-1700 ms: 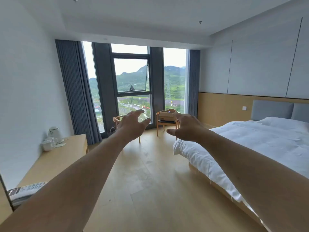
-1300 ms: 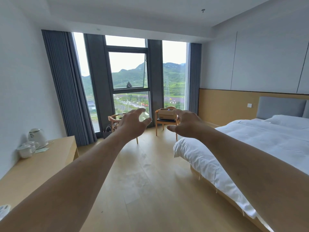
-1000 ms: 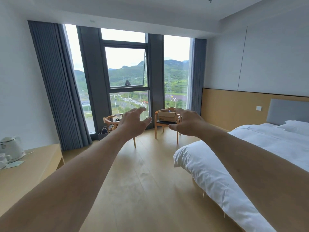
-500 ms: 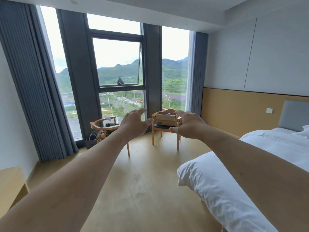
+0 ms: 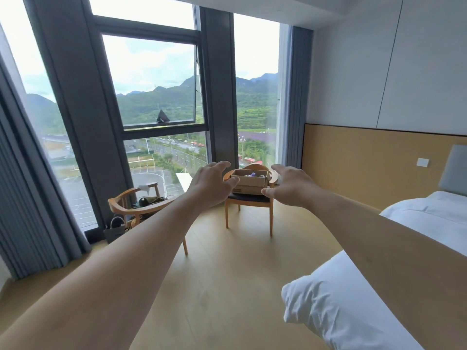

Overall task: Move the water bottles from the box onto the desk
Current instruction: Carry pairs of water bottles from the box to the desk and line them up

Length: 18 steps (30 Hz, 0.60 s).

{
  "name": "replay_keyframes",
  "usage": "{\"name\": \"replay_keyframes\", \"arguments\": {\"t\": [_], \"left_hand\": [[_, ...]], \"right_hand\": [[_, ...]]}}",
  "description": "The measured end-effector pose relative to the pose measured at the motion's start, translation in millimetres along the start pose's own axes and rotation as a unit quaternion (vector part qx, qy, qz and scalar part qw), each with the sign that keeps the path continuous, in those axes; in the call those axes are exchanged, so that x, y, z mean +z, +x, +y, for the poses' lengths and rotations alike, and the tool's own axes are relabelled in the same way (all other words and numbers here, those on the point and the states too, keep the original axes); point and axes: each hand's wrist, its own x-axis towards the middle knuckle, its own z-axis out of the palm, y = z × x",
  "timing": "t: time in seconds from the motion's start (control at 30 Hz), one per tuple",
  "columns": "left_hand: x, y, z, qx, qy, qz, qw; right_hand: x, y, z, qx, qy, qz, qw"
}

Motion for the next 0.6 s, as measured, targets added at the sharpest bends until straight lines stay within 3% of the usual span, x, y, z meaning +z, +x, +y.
{"name": "replay_keyframes", "arguments": {"t": [0.3, 0.6], "left_hand": [[115, 224, -78, -0.003, 0.005, 0.003, 1.0], [188, 472, -127, -0.03, -0.01, -0.006, 0.999]], "right_hand": [[81, 245, 71, -0.006, 0.01, 0.002, 1.0], [107, 503, 121, -0.001, 0.011, -0.013, 1.0]]}}
